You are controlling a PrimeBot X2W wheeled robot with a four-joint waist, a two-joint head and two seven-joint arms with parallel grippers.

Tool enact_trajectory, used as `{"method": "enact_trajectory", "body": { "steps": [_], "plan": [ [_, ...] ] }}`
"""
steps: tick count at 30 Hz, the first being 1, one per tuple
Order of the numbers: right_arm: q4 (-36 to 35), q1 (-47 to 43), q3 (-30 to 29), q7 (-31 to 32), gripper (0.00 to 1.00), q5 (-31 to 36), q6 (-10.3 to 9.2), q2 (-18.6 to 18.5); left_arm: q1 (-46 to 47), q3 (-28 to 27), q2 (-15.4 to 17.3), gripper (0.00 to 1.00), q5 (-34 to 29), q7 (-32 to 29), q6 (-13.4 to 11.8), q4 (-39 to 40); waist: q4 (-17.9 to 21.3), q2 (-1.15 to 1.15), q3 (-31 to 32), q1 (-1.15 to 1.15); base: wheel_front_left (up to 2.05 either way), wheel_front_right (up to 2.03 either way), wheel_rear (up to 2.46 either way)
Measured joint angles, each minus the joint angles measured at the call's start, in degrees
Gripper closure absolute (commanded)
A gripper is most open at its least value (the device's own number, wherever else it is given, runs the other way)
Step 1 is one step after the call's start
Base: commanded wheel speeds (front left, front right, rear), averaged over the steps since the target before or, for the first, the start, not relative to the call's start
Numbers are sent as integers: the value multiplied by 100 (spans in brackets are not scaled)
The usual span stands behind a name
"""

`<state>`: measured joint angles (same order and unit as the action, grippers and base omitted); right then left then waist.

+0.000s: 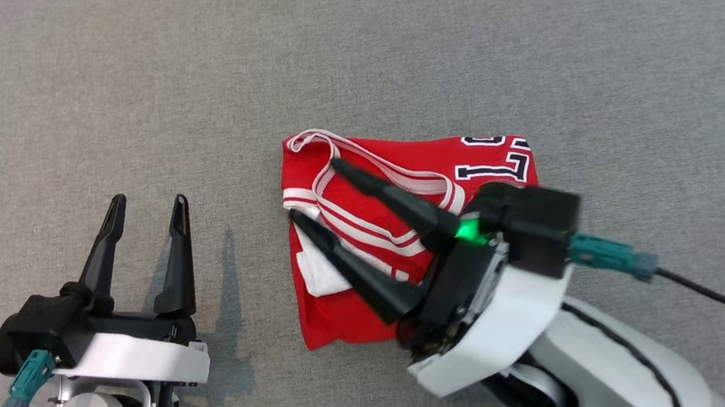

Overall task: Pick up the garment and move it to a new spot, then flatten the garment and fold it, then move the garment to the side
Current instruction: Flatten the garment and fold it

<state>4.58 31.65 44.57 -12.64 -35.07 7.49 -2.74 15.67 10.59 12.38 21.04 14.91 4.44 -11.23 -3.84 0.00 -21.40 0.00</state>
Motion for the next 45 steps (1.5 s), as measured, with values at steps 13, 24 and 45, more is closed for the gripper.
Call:
{"method": "enact_trajectory", "body": {
  "steps": [13, 24, 45],
  "plan": [
    [-871, -1340, -3211, 490, 0, 1672, 0, -100, -293, -246, 53, 0, -140, 0, -200, 124, 193, 0, 339, 0, 0, 0, 0],
    [-669, -2298, -4660, 742, 0, 2105, 0, -347, -416, -270, 131, 0, -136, -3, -258, 165, 243, 0, 510, 0, 0, 0, 0],
    [277, -1644, -3487, 698, 100, 1825, 0, -744, -354, -82, 121, 0, -132, -78, -326, 334, 48, 0, 368, 0, 0, 0, 0]
  ]
}}
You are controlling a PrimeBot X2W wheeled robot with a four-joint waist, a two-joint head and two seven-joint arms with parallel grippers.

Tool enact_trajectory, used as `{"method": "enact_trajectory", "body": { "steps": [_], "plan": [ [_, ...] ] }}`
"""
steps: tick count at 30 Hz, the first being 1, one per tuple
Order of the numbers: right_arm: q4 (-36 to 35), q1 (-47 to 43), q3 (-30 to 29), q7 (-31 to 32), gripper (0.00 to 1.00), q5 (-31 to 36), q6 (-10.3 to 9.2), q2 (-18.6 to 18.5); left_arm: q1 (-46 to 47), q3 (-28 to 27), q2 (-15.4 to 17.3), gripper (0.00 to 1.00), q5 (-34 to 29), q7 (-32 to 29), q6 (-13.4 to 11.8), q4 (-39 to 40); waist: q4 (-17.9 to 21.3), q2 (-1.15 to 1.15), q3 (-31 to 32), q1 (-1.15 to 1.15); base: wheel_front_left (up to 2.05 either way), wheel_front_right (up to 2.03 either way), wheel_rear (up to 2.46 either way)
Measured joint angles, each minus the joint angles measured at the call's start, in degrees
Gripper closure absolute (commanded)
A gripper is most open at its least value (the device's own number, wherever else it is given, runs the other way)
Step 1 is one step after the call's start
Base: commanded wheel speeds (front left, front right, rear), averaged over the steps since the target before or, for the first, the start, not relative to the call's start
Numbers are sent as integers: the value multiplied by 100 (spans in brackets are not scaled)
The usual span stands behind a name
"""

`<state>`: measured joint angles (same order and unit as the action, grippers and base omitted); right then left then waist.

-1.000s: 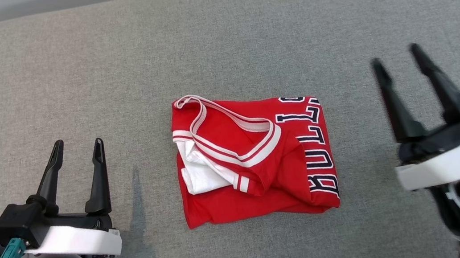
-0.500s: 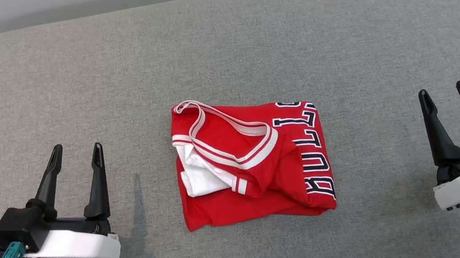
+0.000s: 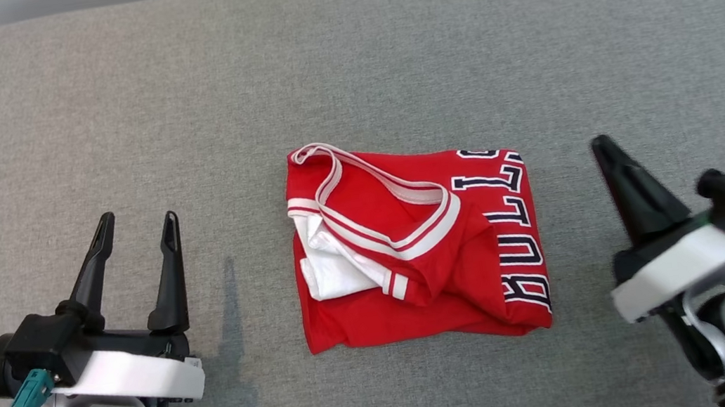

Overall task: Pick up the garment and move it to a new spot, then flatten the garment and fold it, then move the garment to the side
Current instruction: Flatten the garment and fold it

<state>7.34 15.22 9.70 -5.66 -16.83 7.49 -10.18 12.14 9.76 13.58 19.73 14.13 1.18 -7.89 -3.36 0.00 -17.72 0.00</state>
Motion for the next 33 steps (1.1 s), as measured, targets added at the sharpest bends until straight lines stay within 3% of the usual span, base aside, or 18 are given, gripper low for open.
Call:
{"method": "enact_trajectory", "body": {
  "steps": [10, 15, 21, 33],
  "plan": [
    [1317, 1021, 1652, -245, 100, -425, 0, -37, 283, 166, -158, 0, 14, 27, 78, -125, -295, 0, -273, 0, 0, 0, 0],
    [1597, 1177, 2270, -300, 100, -644, 0, -63, 332, 164, -209, 0, 48, 52, 102, -205, -378, 0, -328, 0, 0, 0, 0],
    [1421, 1199, 2780, -316, 100, -662, 0, -114, 331, 114, -218, 0, 49, 60, 105, -252, -365, 0, -305, 0, 0, 0, 0],
    [532, 752, 3092, 58, 100, -353, 0, 15, 294, 86, -221, 0, 55, 71, 127, -257, -270, 0, -281, 0, 0, 0, 0]
  ]
}}
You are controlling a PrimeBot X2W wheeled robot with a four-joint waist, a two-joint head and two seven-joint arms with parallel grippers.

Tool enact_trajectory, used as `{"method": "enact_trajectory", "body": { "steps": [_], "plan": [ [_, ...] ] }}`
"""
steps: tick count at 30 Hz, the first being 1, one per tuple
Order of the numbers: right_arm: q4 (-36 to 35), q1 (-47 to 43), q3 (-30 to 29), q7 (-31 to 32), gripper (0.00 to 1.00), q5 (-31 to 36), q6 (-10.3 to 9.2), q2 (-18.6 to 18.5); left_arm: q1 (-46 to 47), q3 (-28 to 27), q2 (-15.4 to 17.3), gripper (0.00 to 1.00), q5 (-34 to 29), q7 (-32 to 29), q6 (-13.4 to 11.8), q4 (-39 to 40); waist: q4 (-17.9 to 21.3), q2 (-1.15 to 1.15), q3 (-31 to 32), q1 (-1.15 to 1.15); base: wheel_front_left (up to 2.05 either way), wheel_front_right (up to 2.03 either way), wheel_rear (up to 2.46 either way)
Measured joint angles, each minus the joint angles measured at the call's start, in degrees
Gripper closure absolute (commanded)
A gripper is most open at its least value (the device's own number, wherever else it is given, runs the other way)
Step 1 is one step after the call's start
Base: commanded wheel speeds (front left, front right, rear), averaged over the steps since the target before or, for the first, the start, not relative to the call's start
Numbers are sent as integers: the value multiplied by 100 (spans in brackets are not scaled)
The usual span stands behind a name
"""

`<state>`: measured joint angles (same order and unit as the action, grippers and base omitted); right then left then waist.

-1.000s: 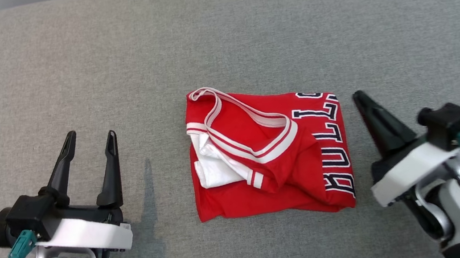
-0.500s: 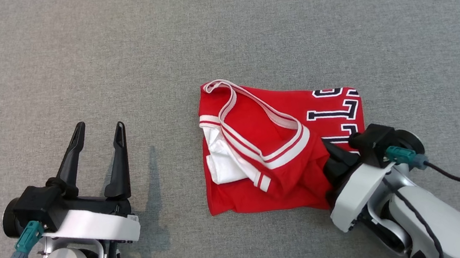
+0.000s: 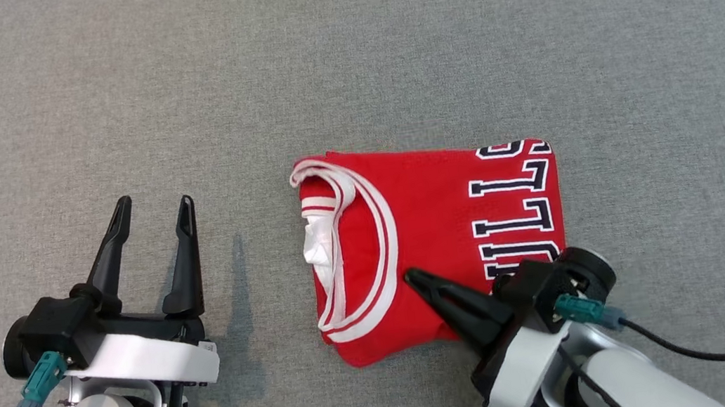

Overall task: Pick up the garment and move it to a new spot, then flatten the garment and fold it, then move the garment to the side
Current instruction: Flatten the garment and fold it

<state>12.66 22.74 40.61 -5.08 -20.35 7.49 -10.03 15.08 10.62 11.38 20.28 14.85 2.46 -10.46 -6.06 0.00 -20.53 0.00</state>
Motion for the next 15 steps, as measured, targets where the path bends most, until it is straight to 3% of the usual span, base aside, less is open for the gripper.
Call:
{"method": "enact_trajectory", "body": {
  "steps": [7, 15],
  "plan": [
    [243, -162, 41, 89, 100, -43, 0, 94, 1, 19, -19, 0, 1, 4, 8, -49, -25, 0, 60, 0, 0, 0, 0],
    [110, -476, -1452, -310, 100, 148, 0, 236, -179, -118, 29, 0, -1, 7, -107, 18, 79, 0, 305, 0, 0, 0, 0]
  ]
}}
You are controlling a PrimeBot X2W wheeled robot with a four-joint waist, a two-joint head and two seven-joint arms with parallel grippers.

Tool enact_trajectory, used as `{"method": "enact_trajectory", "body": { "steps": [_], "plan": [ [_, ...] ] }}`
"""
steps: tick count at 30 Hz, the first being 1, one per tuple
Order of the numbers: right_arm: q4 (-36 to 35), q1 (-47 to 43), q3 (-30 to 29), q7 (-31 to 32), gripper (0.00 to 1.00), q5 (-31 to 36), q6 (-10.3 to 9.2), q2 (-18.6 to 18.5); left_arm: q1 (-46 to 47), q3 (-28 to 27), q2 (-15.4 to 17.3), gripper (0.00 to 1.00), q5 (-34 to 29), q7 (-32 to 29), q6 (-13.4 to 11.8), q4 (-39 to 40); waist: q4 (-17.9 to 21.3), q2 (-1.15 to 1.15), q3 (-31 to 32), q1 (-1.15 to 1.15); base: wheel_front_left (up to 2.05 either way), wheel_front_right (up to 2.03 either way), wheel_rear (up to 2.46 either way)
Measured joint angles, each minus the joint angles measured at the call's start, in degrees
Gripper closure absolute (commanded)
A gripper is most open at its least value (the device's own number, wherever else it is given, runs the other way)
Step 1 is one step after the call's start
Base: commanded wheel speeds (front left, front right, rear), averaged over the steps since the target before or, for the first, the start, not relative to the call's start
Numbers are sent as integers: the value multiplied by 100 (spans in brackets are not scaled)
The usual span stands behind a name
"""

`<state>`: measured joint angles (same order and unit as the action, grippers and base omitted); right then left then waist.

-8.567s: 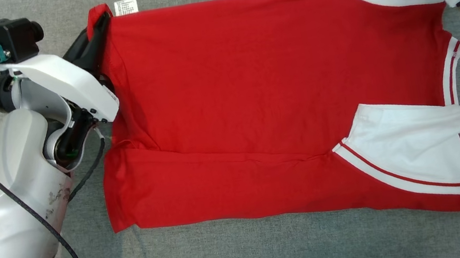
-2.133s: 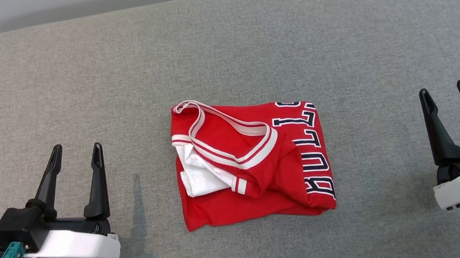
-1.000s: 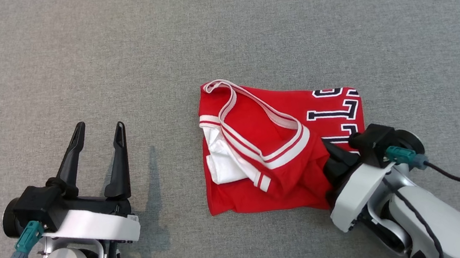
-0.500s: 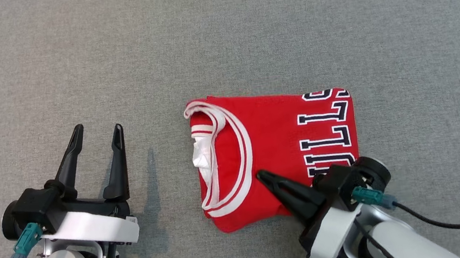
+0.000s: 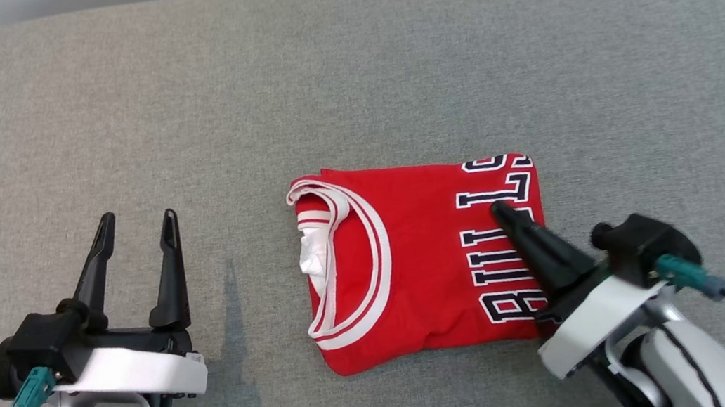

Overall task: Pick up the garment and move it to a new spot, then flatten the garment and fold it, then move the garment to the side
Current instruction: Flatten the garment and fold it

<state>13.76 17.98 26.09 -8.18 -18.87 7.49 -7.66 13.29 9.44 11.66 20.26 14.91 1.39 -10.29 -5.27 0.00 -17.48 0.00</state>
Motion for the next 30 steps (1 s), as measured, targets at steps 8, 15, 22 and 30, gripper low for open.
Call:
{"method": "enact_trajectory", "body": {
  "steps": [8, 15, 22, 30],
  "plan": [
    [-647, -351, -1467, 60, 4, 294, 0, 74, -207, -140, 93, 0, -19, -2, -187, 249, 210, 0, 318, 0, 0, 0, 0],
    [-1025, -731, -2386, 244, 0, 530, 0, 153, -497, -140, 188, 0, -62, -77, -304, 528, 327, 0, 687, 0, 0, 0, 0],
    [-1107, -1118, -2644, 414, 0, 528, 0, 202, -788, -78, 275, 0, -131, -76, -339, 638, 339, 0, 1099, 0, 0, 0, 0],
    [-1137, -1517, -2769, 523, 0, 521, 0, 238, -1060, 26, 380, 0, -210, -247, -357, 634, 318, 0, 1507, 0, 0, 0, 0]
  ]
}}
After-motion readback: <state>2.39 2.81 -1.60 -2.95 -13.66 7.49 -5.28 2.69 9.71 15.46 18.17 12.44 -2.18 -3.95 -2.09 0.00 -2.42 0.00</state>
